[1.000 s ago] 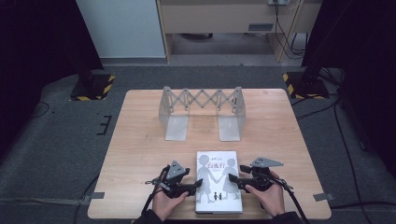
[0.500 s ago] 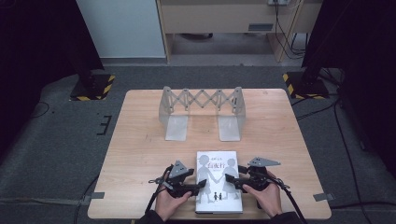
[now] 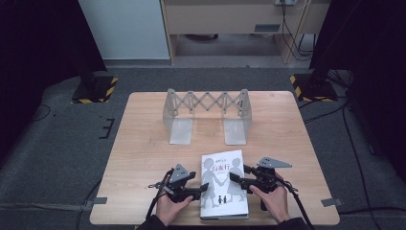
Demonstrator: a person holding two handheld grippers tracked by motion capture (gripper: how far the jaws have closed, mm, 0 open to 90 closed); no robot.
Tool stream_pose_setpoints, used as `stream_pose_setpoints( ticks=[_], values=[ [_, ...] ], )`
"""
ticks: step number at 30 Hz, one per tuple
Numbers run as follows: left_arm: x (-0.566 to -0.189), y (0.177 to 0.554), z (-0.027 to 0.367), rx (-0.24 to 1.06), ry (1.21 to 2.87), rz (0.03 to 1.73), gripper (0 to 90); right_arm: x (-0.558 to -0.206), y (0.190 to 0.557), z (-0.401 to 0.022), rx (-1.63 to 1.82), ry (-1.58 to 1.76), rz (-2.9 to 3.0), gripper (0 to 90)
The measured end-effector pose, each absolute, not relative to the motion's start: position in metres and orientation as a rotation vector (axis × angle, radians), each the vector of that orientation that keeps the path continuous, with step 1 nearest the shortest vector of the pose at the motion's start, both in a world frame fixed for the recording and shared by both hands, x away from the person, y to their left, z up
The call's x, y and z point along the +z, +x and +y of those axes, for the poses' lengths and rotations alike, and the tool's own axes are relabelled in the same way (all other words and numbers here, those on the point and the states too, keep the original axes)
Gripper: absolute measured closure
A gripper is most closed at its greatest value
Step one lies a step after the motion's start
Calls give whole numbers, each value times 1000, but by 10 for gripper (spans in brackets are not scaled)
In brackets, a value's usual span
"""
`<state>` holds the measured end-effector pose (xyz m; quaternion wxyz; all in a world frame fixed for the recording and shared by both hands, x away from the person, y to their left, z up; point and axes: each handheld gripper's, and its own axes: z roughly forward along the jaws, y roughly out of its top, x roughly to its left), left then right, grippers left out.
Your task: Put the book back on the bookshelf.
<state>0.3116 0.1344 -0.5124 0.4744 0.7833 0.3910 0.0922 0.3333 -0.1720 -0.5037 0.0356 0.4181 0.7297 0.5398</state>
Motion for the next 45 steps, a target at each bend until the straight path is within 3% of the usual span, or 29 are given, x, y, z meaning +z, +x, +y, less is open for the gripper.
stream_pose_setpoints(
  ticks=[14, 24, 27, 37, 45],
  values=[
    [-511, 319, 147, 211, 1858, 1009, 276, -512, 332, -172, 1732, 1351, 2325, 558],
    [-512, 319, 145, 205, 1863, 1000, 273, -514, 333, -173, 1783, 1427, 2333, 621],
    [-511, 319, 146, 198, 1850, 1003, 271, -511, 337, -173, 1865, 1517, 2344, 715],
    [-511, 319, 145, 144, 1809, 995, 253, -501, 339, -171, 1880, 1640, 2323, 769],
    [-517, 320, 141, 37, 1779, 982, 213, -491, 335, -172, 1990, 1527, 2291, 788]
  ],
)
